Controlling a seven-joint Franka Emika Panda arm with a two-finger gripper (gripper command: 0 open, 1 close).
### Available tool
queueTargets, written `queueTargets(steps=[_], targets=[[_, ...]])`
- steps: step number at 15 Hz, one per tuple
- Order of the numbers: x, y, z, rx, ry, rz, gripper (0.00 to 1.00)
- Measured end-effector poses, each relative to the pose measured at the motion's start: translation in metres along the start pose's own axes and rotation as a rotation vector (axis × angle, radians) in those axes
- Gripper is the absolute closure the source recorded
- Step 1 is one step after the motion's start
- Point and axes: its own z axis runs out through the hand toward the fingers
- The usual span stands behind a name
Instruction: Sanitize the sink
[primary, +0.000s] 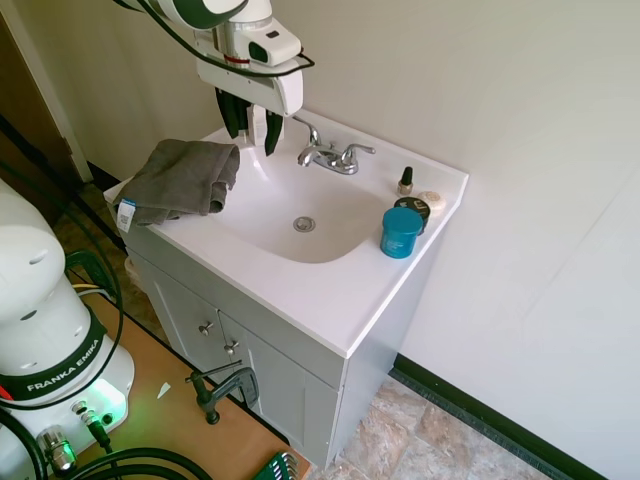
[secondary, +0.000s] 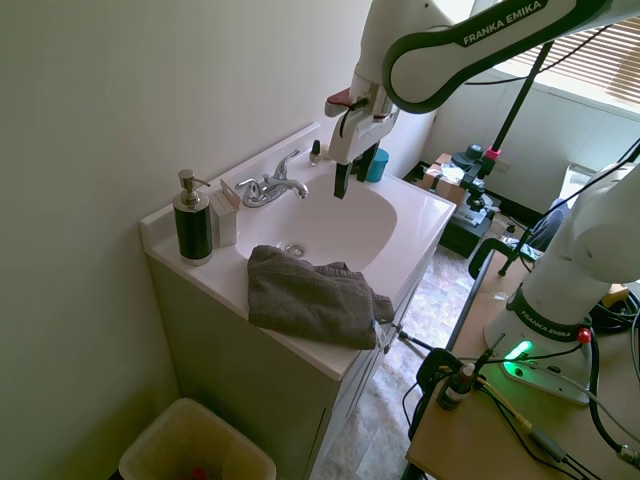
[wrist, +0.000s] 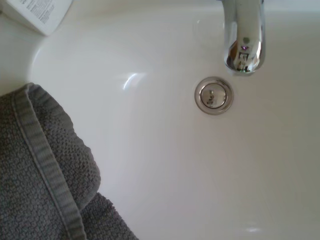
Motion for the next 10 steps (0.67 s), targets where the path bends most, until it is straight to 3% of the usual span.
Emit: queueTargets(steps=[3, 5, 10], targets=[[-0.005, -0.004, 0.0, 0.005, 0.006, 0.011, 0.0], [-0.039, -0.023, 0.006, 0.021, 0.023, -0.021, 0.0], [-0.168, -0.066, 0.017, 0.161, 0.091, -0.086, 0.0]])
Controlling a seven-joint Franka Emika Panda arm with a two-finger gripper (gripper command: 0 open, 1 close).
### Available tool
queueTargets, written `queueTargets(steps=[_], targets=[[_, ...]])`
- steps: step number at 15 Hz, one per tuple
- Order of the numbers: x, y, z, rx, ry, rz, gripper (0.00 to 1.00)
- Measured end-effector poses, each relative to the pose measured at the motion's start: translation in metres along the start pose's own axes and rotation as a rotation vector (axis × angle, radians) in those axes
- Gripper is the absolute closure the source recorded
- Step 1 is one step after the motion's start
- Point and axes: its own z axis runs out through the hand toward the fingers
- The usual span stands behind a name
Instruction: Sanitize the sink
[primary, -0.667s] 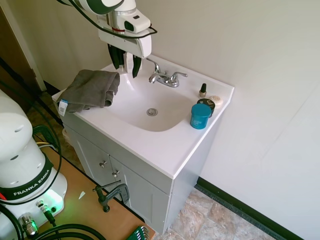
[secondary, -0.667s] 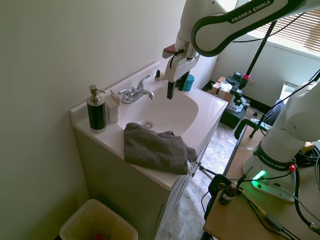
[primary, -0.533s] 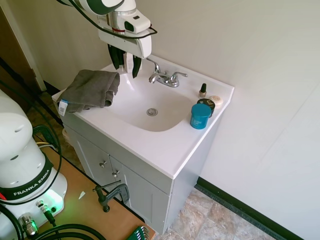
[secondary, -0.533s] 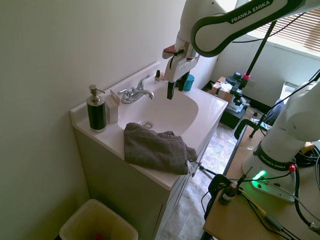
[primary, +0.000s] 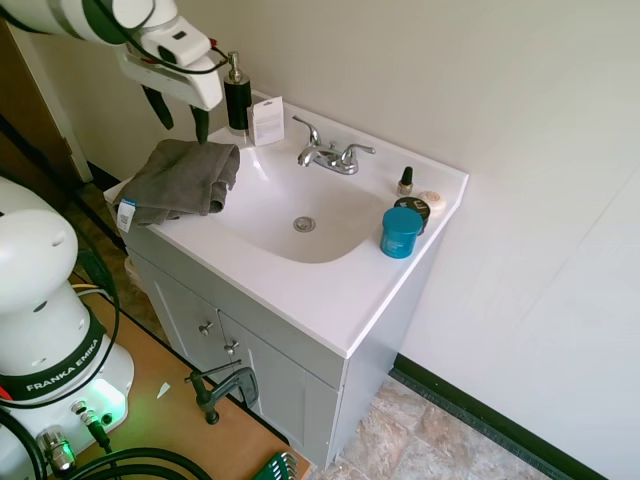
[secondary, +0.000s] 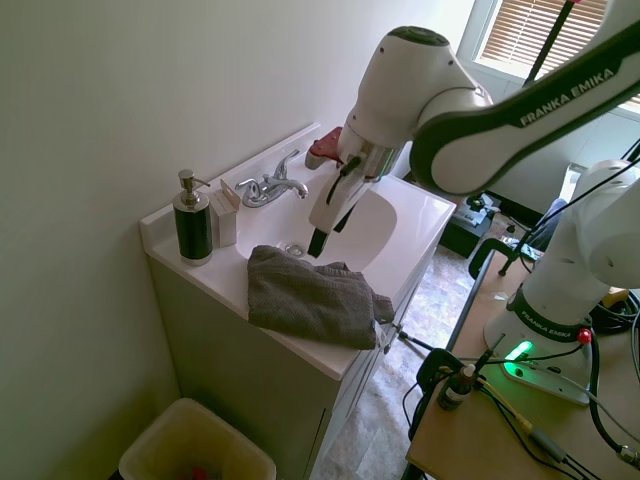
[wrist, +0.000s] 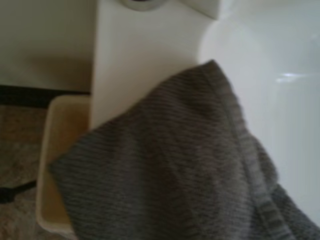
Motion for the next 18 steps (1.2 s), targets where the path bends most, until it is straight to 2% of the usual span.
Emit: queueTargets(steps=[3, 8, 9, 14, 18], targets=[[-0.023, -0.01, 0.028, 0.0, 0.021, 0.01, 0.0], [-0.01, 0.013, 0.103, -0.09, -0.015, 0.067, 0.0], [-0.013, 0.016, 0.113, -0.1, -0.029, 0.071, 1.0], [-0.015, 0.014, 0.115, -0.108, -0.035, 0.075, 1.0], [-0.019, 0.011, 0.113, -0.128, -0.079, 0.063, 1.0]])
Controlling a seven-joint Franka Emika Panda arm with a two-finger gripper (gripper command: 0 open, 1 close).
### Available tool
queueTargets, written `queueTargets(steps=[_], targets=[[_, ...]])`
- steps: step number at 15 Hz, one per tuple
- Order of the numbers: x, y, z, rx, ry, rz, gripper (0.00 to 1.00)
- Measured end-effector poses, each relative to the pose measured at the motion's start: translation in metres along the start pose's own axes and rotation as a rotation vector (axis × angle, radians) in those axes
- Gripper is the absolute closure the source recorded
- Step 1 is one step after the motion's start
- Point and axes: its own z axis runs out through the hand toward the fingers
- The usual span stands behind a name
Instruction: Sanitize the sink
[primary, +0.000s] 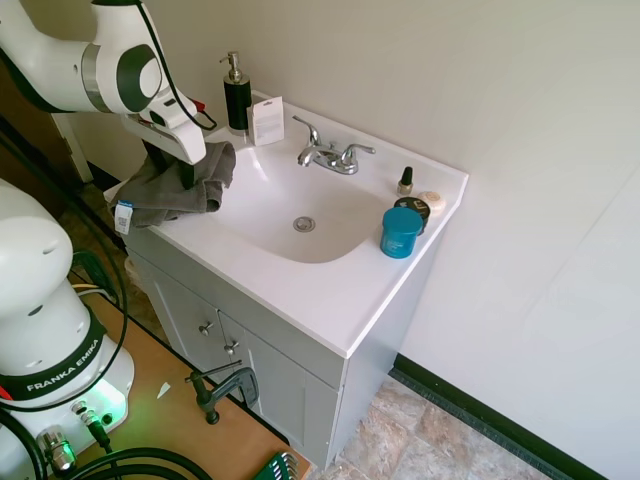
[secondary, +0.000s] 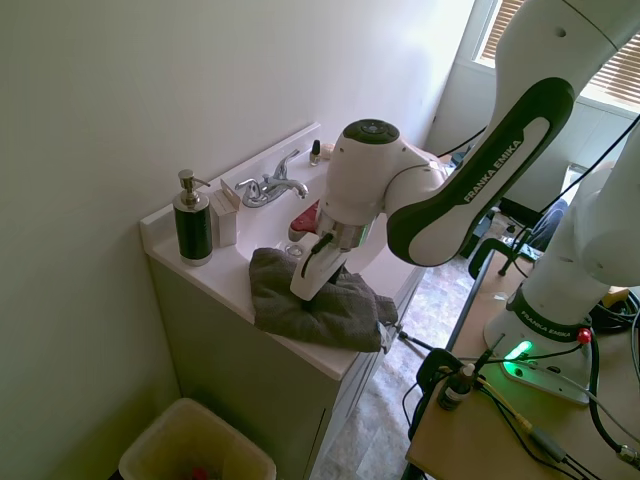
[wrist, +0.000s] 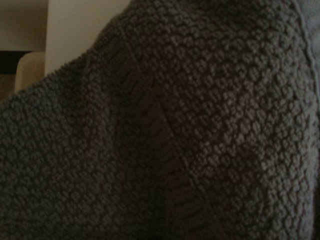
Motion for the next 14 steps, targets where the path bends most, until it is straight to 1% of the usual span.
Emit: queueTargets(steps=[3, 4, 6, 9, 12, 14], targets=[[0.0, 0.002, -0.002, -0.017, -0.02, 0.013, 1.0], [0.005, 0.004, -0.002, -0.021, -0.021, 0.031, 1.0], [0.022, 0.01, -0.001, -0.031, -0.025, 0.108, 1.0], [0.062, 0.022, 0.002, -0.046, -0.047, 0.254, 1.0], [0.103, 0.022, 0.019, -0.075, -0.124, 0.387, 1.0], [0.12, 0.014, 0.03, -0.092, -0.197, 0.462, 1.0]])
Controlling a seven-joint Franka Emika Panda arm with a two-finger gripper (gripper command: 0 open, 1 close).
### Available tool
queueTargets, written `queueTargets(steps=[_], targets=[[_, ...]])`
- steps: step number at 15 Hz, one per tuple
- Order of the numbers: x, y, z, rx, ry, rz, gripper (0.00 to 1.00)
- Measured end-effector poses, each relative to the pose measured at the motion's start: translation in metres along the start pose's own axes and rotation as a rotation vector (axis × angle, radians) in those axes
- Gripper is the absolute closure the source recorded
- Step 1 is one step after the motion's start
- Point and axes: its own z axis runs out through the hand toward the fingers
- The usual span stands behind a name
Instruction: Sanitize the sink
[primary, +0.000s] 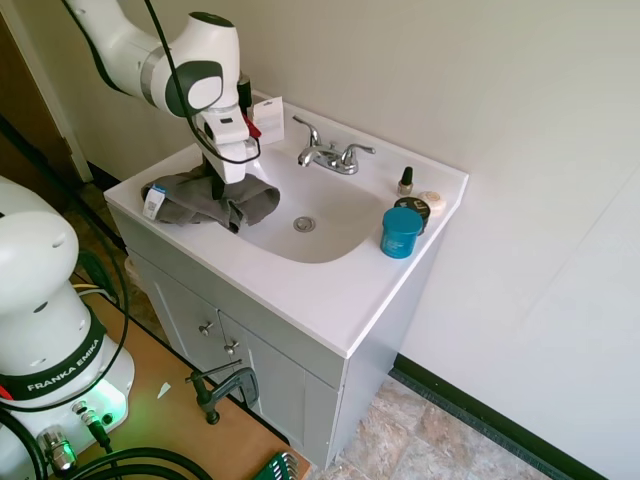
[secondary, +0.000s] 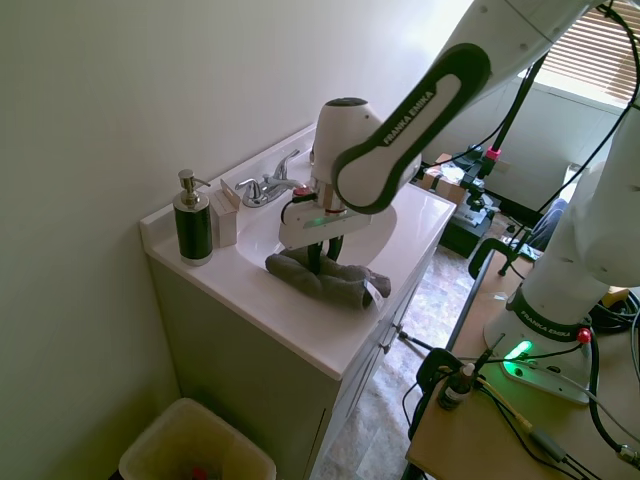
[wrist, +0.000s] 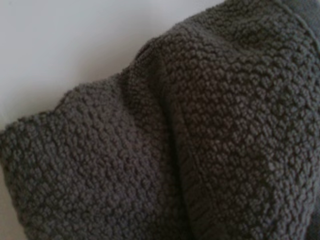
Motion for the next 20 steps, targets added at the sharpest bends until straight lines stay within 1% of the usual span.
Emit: queueTargets(steps=[2, 3, 5, 6, 11, 13, 16, 19, 20], targets=[[0.009, -0.016, 0.003, -0.023, -0.065, 0.053, 1.0], [0.012, -0.021, 0.006, -0.038, -0.088, 0.064, 1.0], [0.019, -0.023, 0.016, -0.056, -0.094, 0.047, 1.0], [0.022, -0.021, 0.021, -0.064, -0.078, 0.015, 1.0], [0.038, 0.003, 0.041, -0.091, 0.103, -0.197, 1.0], [0.063, 0.015, 0.046, -0.107, 0.168, -0.239, 1.0], [0.114, 0.03, 0.048, -0.131, 0.276, -0.298, 1.0], [0.13, 0.035, 0.05, -0.138, 0.414, -0.414, 1.0], [0.132, 0.036, 0.052, -0.138, 0.452, -0.44, 1.0]])
